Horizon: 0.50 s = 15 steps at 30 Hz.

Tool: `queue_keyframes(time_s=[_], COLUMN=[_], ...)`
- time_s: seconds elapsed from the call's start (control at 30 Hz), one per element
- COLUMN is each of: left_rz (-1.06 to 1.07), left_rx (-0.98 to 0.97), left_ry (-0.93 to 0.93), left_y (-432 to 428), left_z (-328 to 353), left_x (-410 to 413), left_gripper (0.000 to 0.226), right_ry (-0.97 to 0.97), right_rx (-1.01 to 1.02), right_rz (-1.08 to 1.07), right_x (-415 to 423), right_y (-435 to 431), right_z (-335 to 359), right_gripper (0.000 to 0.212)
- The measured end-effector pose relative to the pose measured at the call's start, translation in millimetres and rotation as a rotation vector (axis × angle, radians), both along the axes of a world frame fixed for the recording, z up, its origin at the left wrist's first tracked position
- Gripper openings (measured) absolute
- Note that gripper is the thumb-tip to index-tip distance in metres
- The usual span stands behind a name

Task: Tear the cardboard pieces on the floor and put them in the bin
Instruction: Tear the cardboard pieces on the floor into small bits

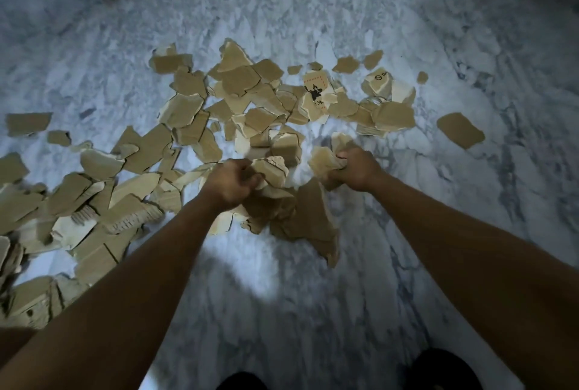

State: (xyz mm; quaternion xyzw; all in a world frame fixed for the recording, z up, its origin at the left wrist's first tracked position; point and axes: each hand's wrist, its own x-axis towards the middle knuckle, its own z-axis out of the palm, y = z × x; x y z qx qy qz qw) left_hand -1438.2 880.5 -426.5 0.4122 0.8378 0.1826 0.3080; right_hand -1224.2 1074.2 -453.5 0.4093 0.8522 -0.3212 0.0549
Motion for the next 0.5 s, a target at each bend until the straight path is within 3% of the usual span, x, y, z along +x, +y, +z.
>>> queue_keyframes(time_s=[0.17, 0.3, 0.4, 0.5], left_rz=[-0.11, -0.211, -0.255, -0.243], left_rx=[-0.132, -0.326, -0.307, -0.256], left_ry=[0.064, 0.206, 0.252, 0.237], left_y=[-18, -31, -39, -49], left_z=[7, 1, -2, -3], left_x=[-26, -25, -2, 19], left_gripper=[0.03, 0.04, 0.041, 0.049], right_ry=[-0.233, -0.419, -0.482, -0.452], right_rx=[-0.12, 0.11, 0.204, 0.308], right_rz=[0.377, 0.603, 0.613, 0.575], right_x=[-9, -26, -21, -15], right_y=[-6, -39, -57, -69], right_z=[26, 18, -5, -10], right_gripper=[0.042, 0.018, 0.036, 0.024])
